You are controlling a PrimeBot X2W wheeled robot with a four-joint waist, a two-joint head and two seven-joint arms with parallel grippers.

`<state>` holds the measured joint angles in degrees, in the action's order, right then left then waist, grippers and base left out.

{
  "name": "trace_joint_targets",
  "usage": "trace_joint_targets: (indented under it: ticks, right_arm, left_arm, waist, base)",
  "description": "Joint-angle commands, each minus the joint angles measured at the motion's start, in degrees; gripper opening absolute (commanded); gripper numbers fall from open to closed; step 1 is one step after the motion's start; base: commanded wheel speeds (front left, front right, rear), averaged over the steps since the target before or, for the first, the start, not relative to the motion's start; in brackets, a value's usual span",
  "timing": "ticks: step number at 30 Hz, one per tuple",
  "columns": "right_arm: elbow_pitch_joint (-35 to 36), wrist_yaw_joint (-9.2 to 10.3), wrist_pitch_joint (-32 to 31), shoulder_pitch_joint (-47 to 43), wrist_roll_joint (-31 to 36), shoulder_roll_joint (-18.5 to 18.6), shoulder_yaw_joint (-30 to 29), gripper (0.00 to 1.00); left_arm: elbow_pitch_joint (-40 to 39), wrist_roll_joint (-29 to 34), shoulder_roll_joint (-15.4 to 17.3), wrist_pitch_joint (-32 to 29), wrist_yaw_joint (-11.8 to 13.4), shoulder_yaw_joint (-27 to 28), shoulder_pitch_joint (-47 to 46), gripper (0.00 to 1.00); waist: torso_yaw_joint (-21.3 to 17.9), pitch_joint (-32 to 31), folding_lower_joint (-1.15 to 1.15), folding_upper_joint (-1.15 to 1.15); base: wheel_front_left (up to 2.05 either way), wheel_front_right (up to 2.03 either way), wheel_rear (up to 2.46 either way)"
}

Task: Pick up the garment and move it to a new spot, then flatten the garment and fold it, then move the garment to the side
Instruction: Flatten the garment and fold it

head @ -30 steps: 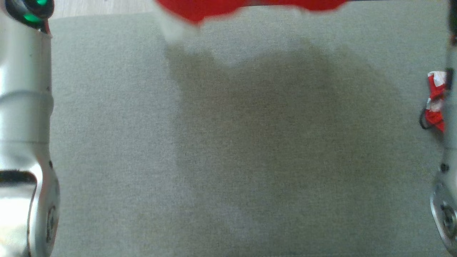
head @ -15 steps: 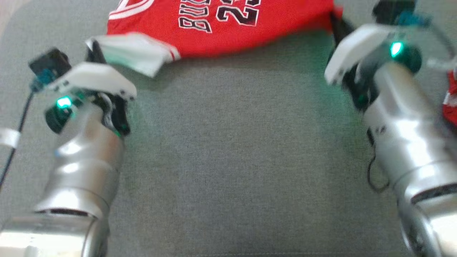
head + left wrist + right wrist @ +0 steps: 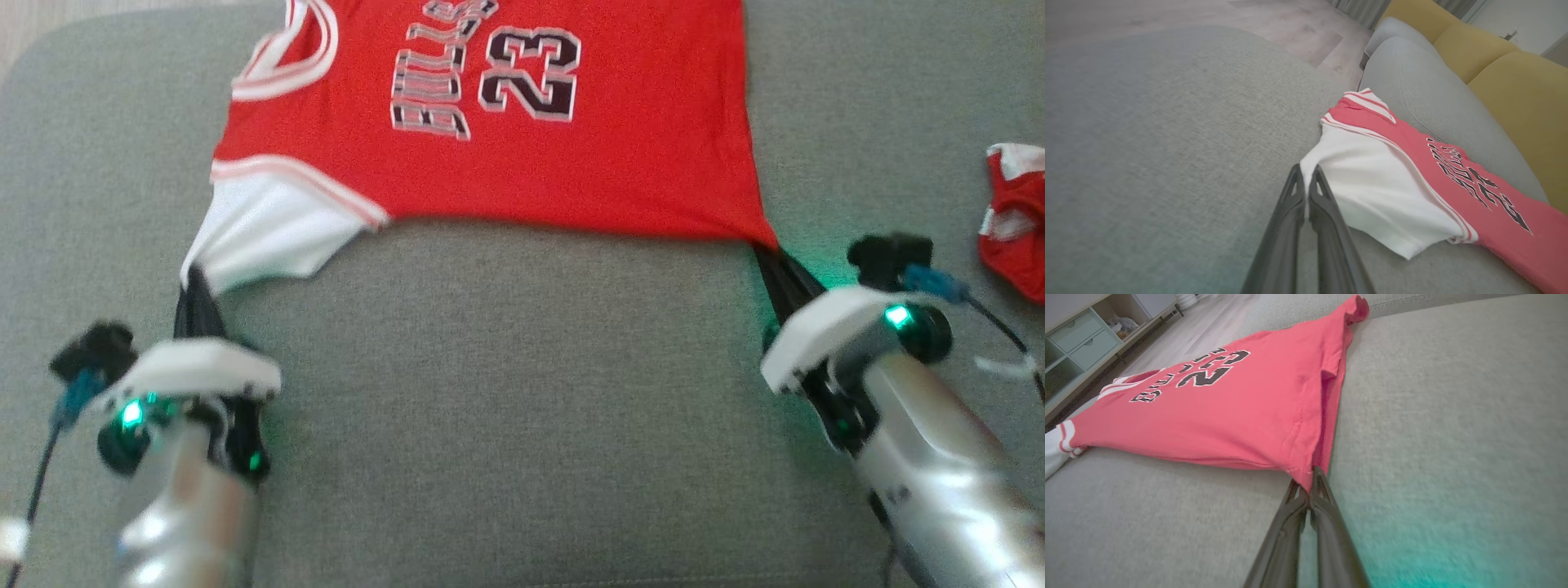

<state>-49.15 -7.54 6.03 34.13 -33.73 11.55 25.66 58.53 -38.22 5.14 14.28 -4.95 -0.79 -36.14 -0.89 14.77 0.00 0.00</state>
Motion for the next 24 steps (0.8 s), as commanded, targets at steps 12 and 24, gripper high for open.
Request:
trace_joint_targets:
  ticks: [12,24]
  right_arm:
    - [45.05,0.05,-26.26,-32.09,5.40,9.33,-20.13,0.00]
    - [74.37,0.05,-51.80,-37.81,12.50,-0.36,-28.64,0.00]
  left_arm:
    - [-69.56,7.68,6.33,-16.88,19.00,2.21,38.85,0.00]
    - [-84.00,6.73,12.10,-33.80,21.30,0.35,37.74,0.00]
  waist:
    - [1.35,-3.49,0.00,0.00]
    - [1.13,-1.56,0.00,0.00]
  base:
    - [0.00,0.00,0.00]
    - [0.00,0.00,0.00]
